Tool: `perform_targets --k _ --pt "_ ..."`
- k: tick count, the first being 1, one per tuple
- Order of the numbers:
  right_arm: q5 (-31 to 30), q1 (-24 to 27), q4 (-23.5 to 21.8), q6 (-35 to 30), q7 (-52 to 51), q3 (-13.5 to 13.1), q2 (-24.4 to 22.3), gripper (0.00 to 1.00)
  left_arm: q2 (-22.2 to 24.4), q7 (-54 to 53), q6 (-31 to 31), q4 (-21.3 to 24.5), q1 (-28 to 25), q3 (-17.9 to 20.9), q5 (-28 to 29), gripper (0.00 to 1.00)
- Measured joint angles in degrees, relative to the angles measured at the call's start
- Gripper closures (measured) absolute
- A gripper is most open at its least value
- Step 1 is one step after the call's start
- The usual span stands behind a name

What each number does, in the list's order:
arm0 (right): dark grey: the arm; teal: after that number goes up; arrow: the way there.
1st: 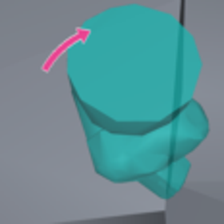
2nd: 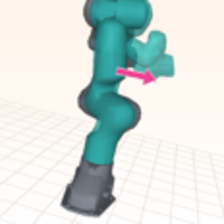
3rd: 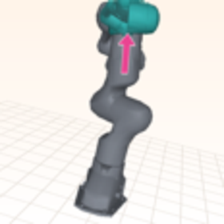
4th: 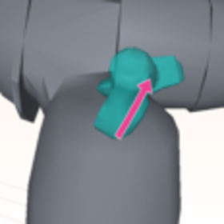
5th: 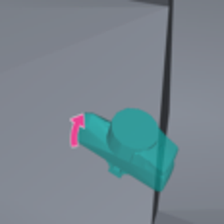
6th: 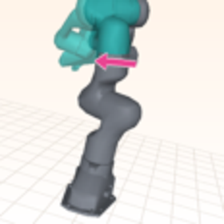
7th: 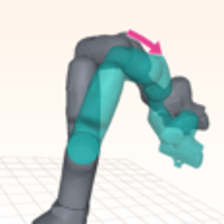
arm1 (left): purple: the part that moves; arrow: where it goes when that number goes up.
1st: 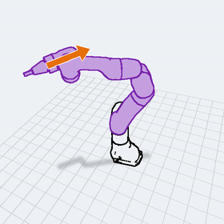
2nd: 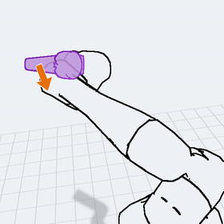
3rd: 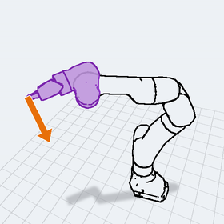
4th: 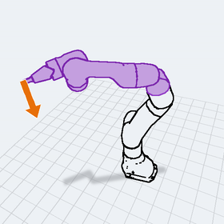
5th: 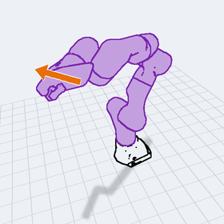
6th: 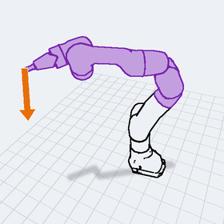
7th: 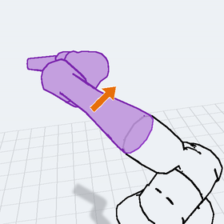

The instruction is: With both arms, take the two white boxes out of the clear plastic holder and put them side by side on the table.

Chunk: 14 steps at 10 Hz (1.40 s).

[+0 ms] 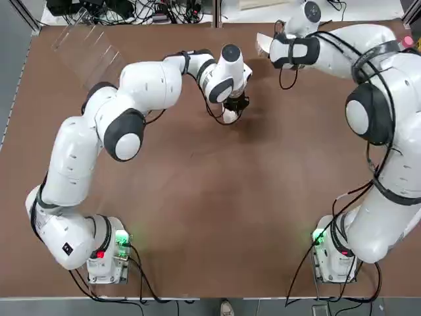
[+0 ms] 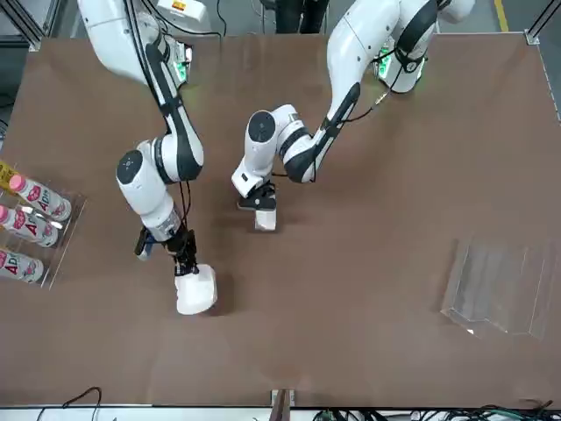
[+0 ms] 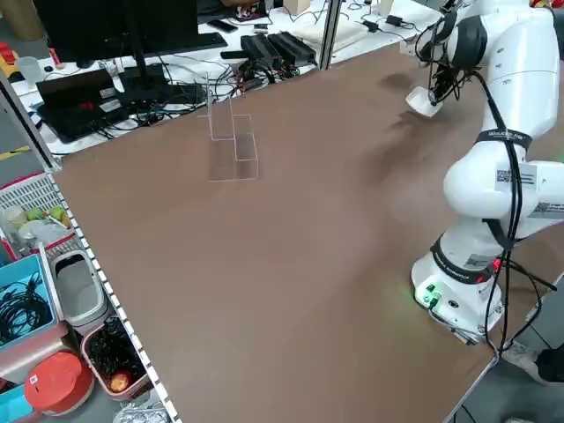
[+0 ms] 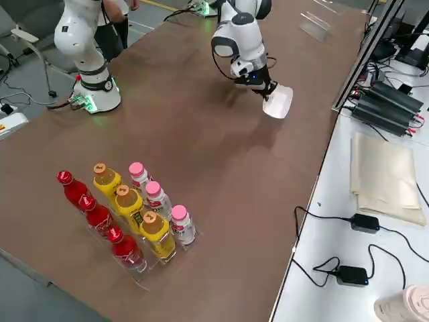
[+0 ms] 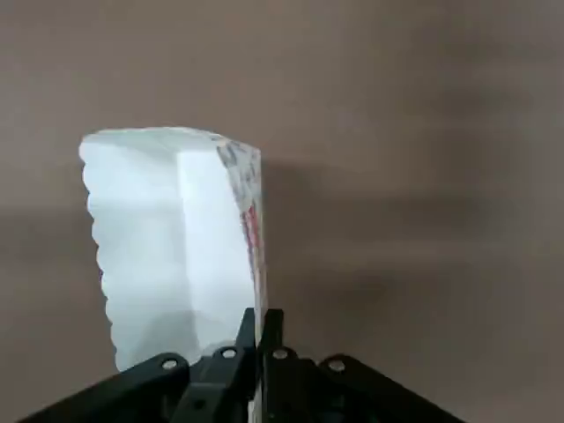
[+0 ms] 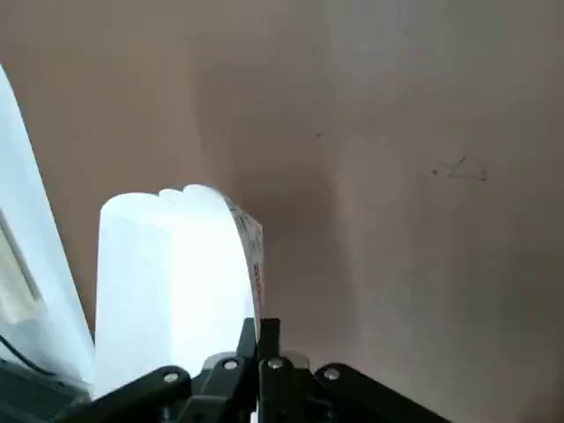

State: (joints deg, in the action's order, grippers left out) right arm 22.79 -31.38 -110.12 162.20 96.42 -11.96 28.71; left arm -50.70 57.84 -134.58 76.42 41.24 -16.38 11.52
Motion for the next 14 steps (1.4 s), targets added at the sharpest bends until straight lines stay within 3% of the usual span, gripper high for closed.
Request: perform_targets --k 1,4,7,10,12,14 --pt "0.0 -1.1 0.3 1.9 2.3 -0.8 1.8 0.98 -0.3 0.1 -0.3 0.0 0.0 0.1 0.0 0.85" --pt "0.0 -5.9 4.3 2.7 5.7 -6.2 7.1 0.98 -0.2 0.6 -0.5 -1.3 -0.8 0.3 -0.3 0.42" --pt "0.0 -6.3 6.8 3.0 7.1 -6.9 9.5 0.98 4.5 0.6 0.9 -2.7 -6.1 0.3 -4.3 0.00" --pt "0.0 -7.1 8.0 4.6 7.4 -7.4 12.5 0.98 8.6 -0.6 9.1 -2.7 -14.5 0.7 -4.1 0.00" --pt "0.0 -10.3 9.0 4.7 7.9 -10.8 14.6 0.98 14.4 -3.3 20.2 -2.4 -17.4 1.7 -2.7 0.00" --pt "0.0 -13.4 9.3 4.7 8.7 -13.4 15.9 0.98 21.7 -7.1 25.6 0.8 -21.8 2.0 -2.3 0.00"
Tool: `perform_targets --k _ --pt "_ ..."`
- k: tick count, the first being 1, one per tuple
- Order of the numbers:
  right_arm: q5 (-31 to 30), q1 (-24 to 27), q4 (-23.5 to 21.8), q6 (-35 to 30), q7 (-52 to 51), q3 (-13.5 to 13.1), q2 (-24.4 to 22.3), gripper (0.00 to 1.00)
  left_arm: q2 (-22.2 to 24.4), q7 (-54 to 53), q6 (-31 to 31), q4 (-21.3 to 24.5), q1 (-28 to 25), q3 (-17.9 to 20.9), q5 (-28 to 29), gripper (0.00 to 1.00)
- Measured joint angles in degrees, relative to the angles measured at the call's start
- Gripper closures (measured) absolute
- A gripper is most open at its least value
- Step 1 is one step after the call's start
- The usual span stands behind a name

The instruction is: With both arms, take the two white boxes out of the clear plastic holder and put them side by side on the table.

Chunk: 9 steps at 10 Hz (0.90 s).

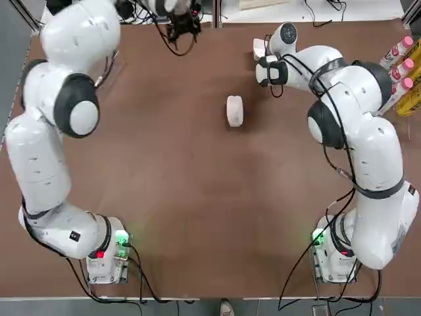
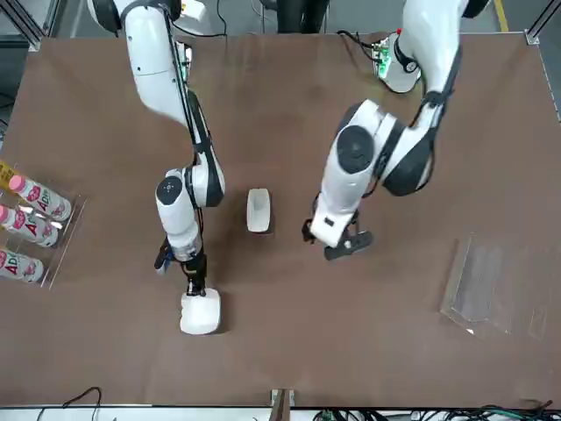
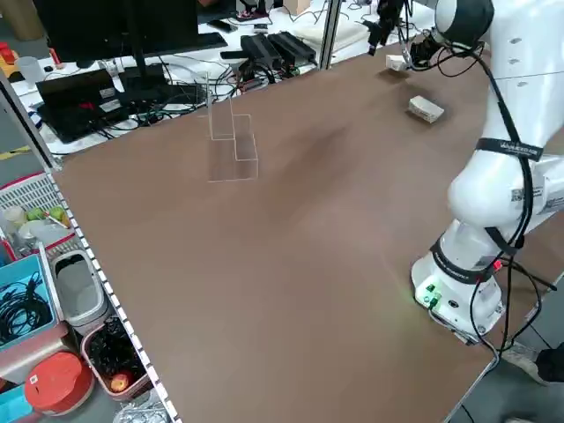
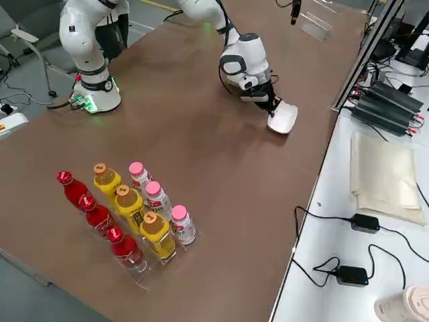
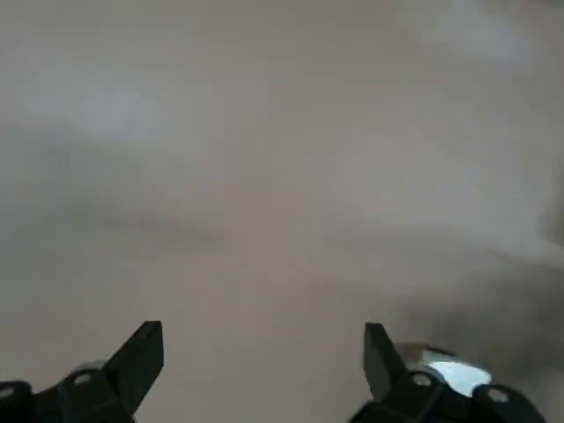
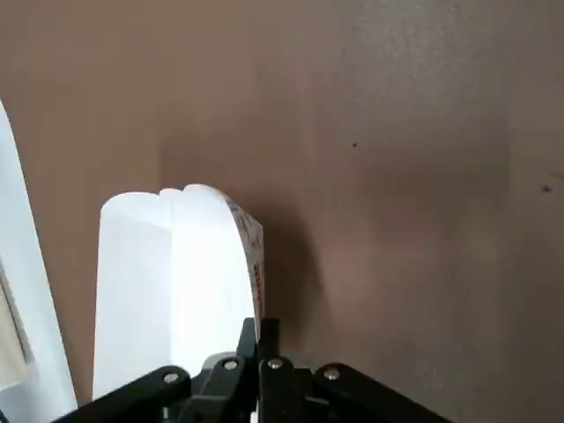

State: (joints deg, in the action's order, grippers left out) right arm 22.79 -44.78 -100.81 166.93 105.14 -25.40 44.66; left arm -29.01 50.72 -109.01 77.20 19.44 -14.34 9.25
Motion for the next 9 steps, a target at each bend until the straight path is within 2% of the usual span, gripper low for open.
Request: perform_targets --k 4,6,9 --pt "0.0 -5.7 0.0 -0.9 2.7 -5.4 1.7 0.98 12.1 -15.3 1.8 12.2 -10.6 -0.1 -0.6 0.00" --pt "0.0 -7.8 0.0 -2.6 4.7 -7.5 2.3 0.98 16.7 -23.1 6.4 14.6 -13.4 0.1 -2.3 0.00" --pt "0.0 -8.2 -0.1 -3.1 5.5 -8.4 2.3 0.96 20.9 -33.3 11.1 15.1 -18.2 0.3 -5.2 0.00"
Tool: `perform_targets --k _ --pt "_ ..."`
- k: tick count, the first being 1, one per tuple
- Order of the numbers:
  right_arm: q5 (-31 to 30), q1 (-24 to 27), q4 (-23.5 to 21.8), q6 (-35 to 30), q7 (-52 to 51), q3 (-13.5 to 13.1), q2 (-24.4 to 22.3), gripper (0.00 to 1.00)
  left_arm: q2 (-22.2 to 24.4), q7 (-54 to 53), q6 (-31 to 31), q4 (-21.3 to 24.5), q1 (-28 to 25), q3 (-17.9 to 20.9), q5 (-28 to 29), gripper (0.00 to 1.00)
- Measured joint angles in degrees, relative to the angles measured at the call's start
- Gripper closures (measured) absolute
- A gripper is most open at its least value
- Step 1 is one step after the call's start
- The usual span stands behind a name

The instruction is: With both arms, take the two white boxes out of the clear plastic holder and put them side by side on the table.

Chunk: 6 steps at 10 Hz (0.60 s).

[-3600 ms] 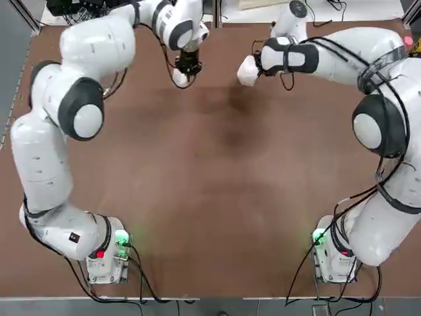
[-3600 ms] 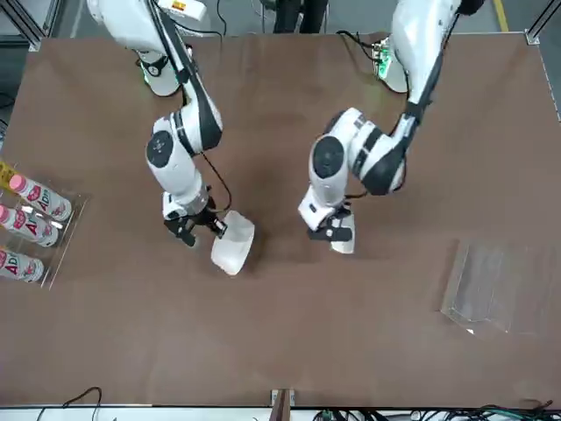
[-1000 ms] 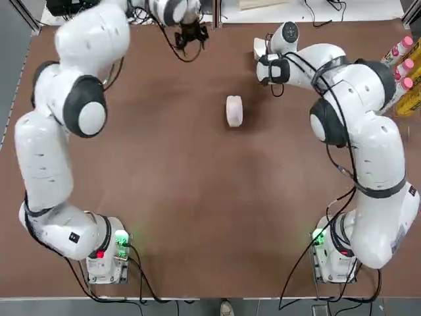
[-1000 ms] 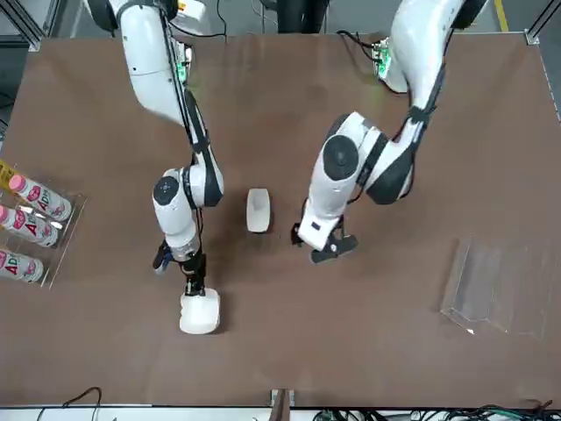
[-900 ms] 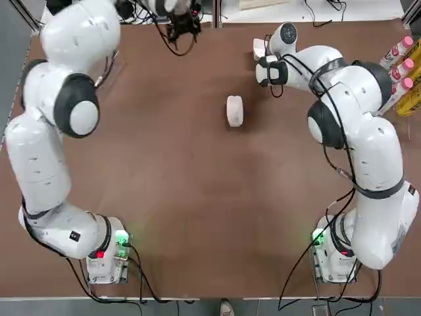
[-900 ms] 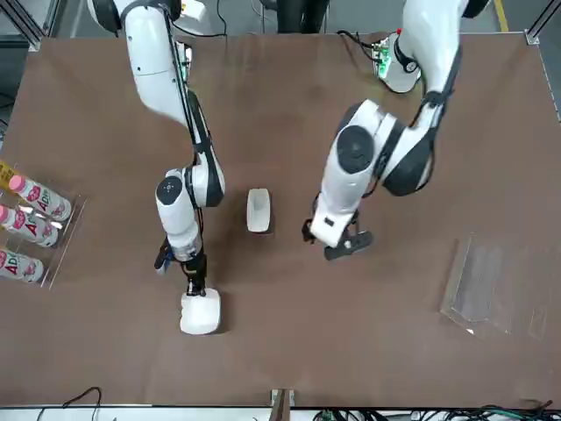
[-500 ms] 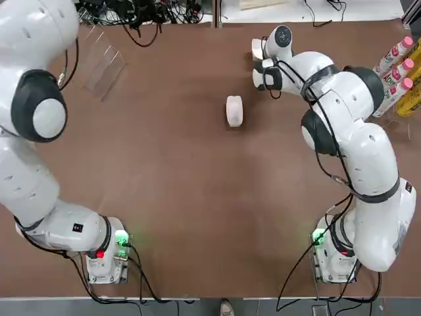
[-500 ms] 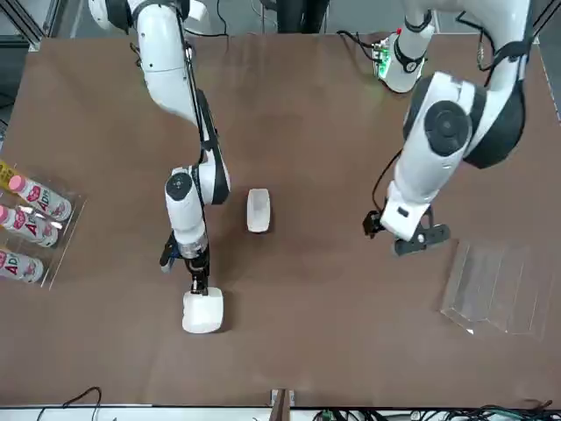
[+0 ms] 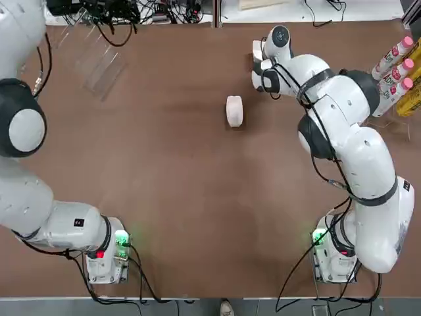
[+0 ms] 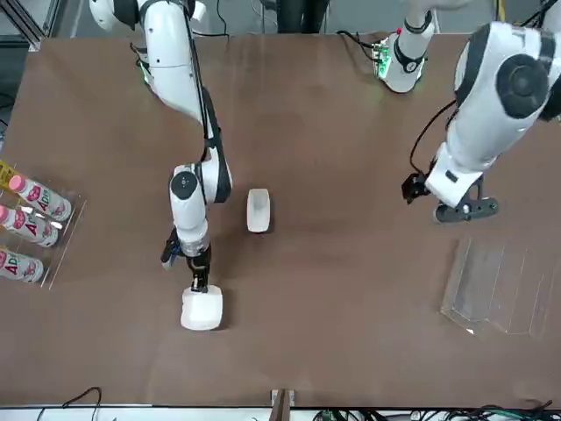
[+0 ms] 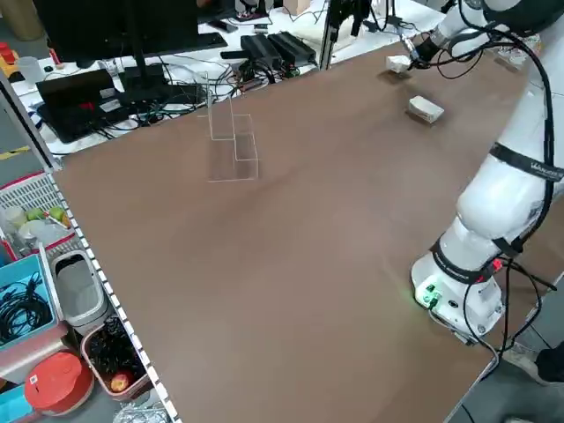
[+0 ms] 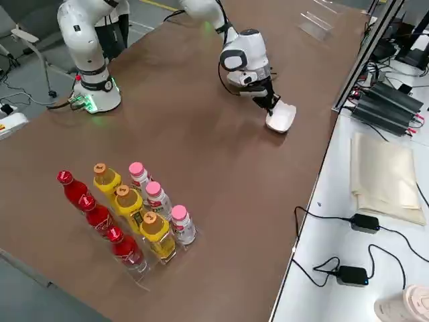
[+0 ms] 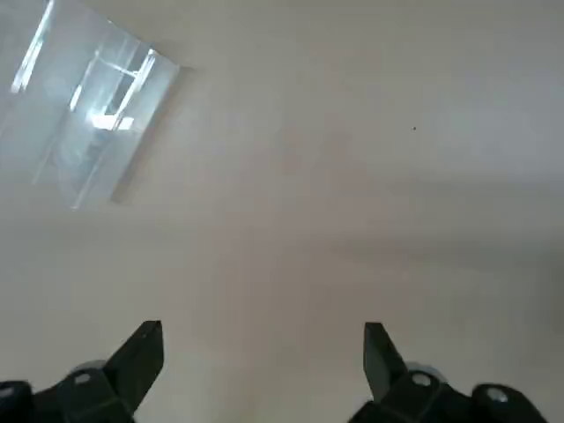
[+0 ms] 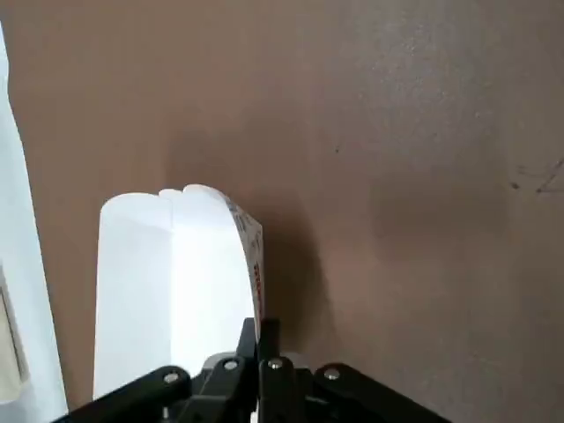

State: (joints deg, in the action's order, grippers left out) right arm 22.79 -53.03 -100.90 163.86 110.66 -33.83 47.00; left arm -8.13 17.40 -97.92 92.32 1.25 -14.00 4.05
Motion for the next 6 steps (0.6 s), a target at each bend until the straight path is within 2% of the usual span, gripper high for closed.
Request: perform_targets --k 2,4,6 --pt "0.0 0.0 0.0 -0.1 0.8 -0.2 0.0 0.93 1.8 -5.1 0.9 -0.3 -3.2 1.3 -2.4 0.00" --pt "0.0 0.0 0.0 -0.1 1.2 -0.2 0.0 0.89 2.1 -7.3 0.9 -2.5 -3.5 3.5 -3.1 0.00" --pt "0.0 -0.1 0.0 -0.1 1.3 -0.2 0.0 0.80 2.1 -9.7 2.1 -4.1 -4.1 4.1 -3.1 0.00"
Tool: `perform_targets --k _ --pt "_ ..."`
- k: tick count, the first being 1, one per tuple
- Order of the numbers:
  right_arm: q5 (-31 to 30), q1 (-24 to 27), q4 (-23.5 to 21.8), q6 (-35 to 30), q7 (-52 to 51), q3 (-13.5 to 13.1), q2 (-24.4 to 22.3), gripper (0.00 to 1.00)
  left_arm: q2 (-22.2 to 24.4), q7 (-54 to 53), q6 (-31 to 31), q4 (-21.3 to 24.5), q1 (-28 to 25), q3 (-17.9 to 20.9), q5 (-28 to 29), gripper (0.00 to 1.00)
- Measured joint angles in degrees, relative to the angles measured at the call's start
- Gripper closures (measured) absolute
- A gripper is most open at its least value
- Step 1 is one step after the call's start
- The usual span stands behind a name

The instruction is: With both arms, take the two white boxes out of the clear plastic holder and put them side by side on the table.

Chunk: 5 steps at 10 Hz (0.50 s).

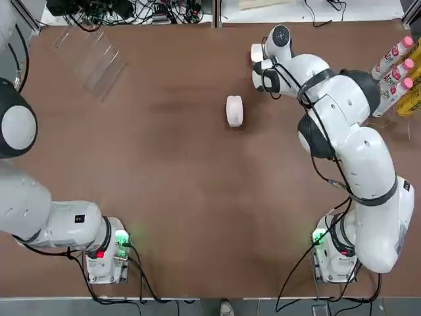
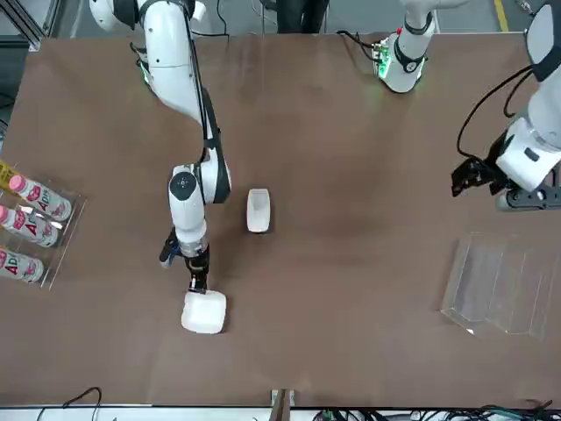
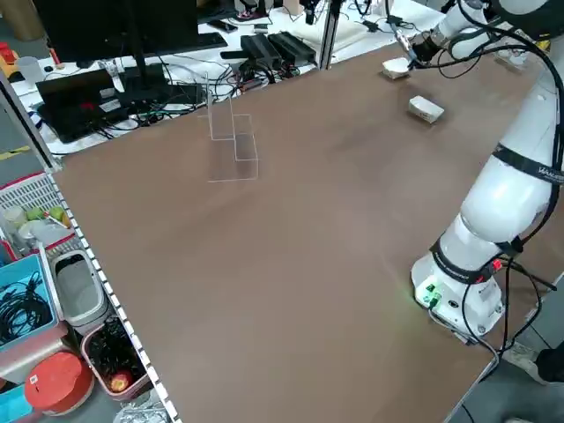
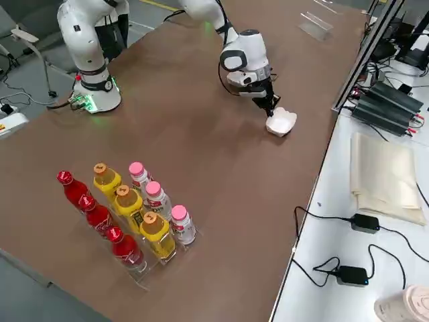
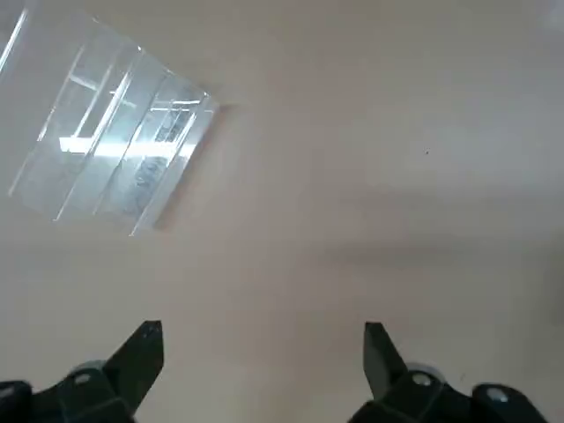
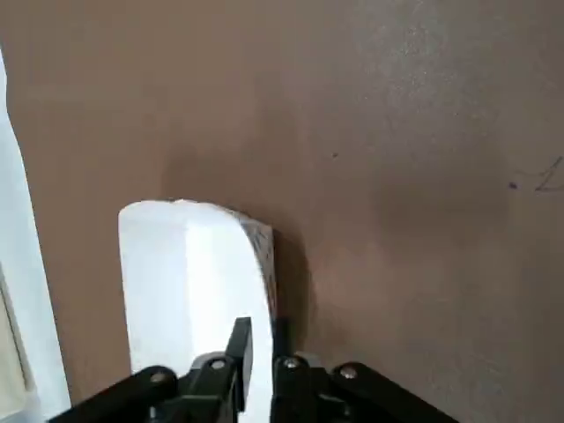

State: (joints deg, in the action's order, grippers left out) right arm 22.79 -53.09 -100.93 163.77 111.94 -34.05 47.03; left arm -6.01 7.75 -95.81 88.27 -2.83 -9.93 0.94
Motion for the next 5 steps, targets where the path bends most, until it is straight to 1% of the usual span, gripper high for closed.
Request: perform_targets --k 1,3,4,5 --pt "0.0 0.0 0.0 0.0 0.0 0.0 0.0 0.78 0.0 -0.1 1.1 -0.2 -0.5 0.0 0.0 0.00" --pt "0.0 0.0 0.2 -0.7 0.0 -0.3 0.0 0.71 -0.5 -0.3 1.5 -0.2 -1.1 0.0 0.0 0.00" --pt "0.0 0.0 0.6 -2.4 -0.6 -0.5 -0.2 0.59 -0.6 -0.3 1.5 -0.2 -1.1 -0.1 0.0 0.00" --pt "-0.1 0.0 1.1 -4.6 -2.3 -0.8 -0.6 0.49 -0.6 -0.4 1.5 -0.2 -1.1 -0.3 0.1 0.00"
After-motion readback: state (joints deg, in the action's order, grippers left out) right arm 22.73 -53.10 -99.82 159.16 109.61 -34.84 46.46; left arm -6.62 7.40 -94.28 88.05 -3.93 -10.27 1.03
